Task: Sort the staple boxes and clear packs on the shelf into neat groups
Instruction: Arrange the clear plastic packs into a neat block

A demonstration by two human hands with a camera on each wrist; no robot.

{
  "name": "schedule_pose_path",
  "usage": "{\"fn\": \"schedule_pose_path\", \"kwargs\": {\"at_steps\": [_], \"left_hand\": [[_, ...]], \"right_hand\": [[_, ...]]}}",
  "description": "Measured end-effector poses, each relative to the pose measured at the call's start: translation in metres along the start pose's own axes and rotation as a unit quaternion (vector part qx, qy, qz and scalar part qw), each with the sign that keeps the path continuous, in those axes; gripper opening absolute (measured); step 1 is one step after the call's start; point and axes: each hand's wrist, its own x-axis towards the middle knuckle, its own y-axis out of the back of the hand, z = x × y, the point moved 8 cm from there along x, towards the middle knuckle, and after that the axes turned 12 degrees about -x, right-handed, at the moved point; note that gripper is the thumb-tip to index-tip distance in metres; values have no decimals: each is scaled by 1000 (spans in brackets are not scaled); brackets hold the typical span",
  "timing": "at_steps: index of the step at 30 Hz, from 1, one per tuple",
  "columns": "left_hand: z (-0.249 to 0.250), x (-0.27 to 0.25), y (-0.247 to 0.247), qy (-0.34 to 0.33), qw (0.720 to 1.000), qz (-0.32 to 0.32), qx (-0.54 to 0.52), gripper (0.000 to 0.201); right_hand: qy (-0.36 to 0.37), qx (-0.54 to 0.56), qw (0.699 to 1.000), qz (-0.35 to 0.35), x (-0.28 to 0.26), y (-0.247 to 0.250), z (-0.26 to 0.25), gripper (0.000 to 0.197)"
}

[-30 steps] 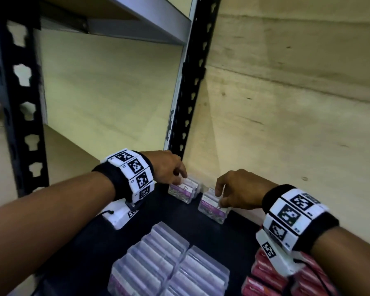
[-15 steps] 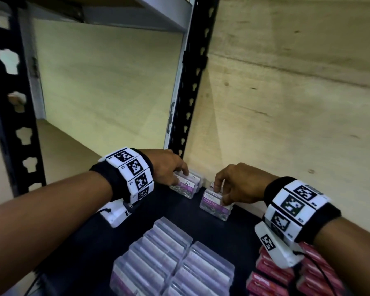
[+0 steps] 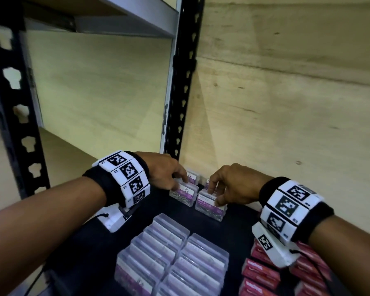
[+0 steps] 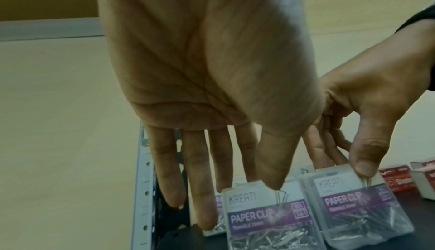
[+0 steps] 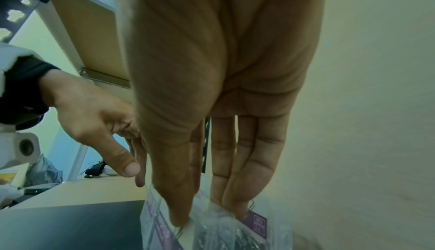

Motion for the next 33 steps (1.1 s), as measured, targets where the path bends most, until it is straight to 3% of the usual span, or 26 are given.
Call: {"fn": "schedule_pose_path", "kwargs": {"at_steps": [33], "left_hand": [[36, -77, -26, 25, 999, -36, -12, 35]], "right_hand": [[44, 25, 998, -30, -74, -9, -38, 28]]}}
